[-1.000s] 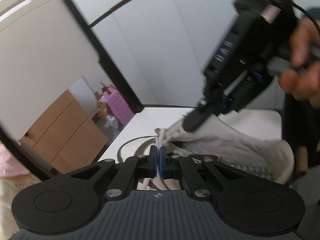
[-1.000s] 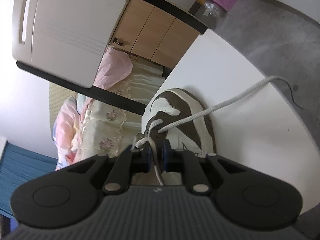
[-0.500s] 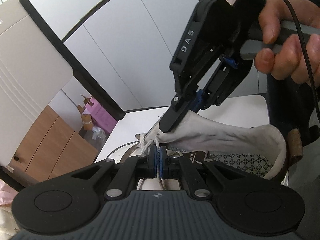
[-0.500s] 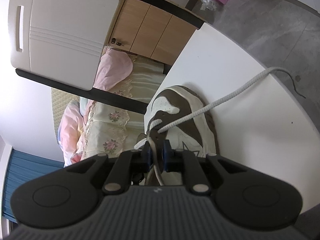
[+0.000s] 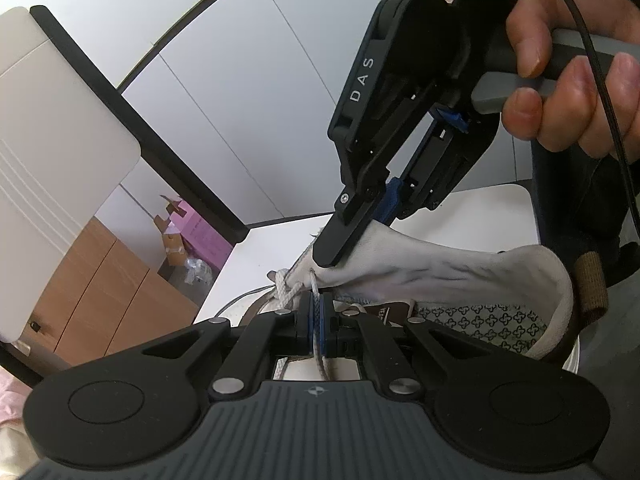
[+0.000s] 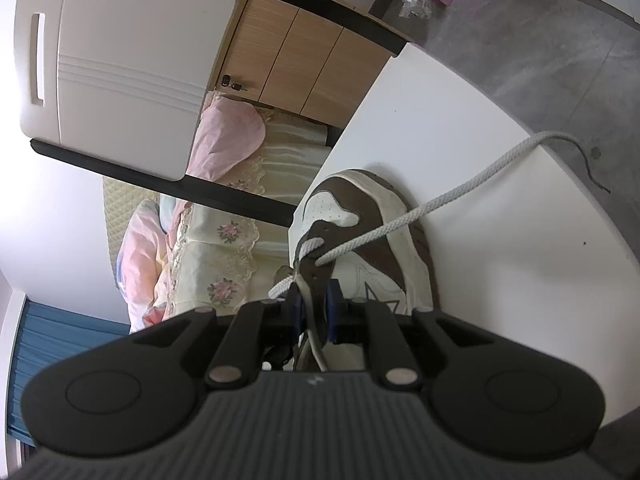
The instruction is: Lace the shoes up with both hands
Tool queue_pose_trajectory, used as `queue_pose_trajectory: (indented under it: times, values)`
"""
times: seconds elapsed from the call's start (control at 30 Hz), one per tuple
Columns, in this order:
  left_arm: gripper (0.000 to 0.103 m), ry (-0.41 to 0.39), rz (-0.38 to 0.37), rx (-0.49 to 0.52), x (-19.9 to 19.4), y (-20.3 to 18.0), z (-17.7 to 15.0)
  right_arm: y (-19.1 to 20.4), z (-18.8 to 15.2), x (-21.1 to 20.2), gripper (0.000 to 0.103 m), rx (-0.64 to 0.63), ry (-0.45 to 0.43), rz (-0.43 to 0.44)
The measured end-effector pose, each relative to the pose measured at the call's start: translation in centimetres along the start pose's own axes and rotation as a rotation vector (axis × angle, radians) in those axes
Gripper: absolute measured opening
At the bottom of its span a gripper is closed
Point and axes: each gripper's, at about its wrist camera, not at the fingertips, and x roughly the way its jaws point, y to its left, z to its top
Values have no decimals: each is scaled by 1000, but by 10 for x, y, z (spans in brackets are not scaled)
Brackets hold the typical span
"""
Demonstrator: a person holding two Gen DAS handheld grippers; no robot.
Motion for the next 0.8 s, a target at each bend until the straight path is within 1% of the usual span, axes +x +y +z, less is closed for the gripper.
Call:
queue_pose_trajectory:
  times: [0.17, 0.27, 0.4, 0.5, 0.8]
  values:
    - [3, -2, 1, 25, 1, -2, 1, -2, 1, 0, 13, 2, 5, 2]
    - [3, -4, 5, 72, 2, -7, 0, 0, 1, 1, 13, -1, 8, -1]
    - [3, -20, -19, 98, 2, -6, 4, 4, 1, 2, 13, -12, 10, -9]
    - [3, -14, -36, 58, 3, -1, 4, 8, 1, 2, 14, -33, 11, -20]
    - [3, 30, -84, -91, 10, 18, 7, 10, 0, 4, 14, -23, 10, -25]
